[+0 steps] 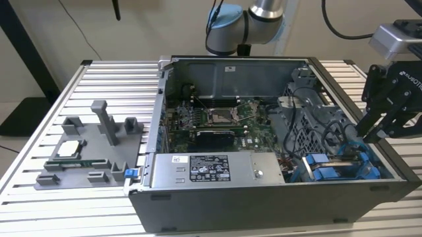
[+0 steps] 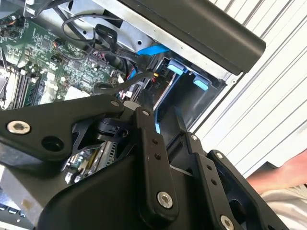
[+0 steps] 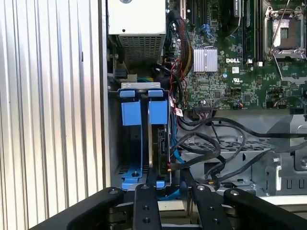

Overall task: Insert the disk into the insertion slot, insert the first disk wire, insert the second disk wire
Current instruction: 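Insert the second disk wire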

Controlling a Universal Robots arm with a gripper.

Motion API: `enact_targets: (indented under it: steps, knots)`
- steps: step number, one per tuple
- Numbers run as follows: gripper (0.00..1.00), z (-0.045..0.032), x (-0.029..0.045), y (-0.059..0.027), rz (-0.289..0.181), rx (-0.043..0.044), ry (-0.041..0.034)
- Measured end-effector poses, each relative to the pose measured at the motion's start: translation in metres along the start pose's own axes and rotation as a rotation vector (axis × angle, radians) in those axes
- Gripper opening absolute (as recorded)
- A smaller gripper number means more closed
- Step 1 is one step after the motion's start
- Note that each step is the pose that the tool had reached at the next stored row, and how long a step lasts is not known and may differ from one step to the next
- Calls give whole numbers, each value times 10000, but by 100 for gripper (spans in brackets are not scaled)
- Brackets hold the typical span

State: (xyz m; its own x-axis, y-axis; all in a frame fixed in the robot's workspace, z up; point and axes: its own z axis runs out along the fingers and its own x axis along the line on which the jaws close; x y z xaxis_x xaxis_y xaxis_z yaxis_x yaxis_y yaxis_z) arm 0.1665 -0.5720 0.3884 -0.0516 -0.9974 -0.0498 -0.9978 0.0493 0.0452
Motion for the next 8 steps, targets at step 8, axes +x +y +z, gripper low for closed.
enact_targets:
  steps: [8]
  knots:
    - [100, -25, -23, 3, 0, 0, 1]
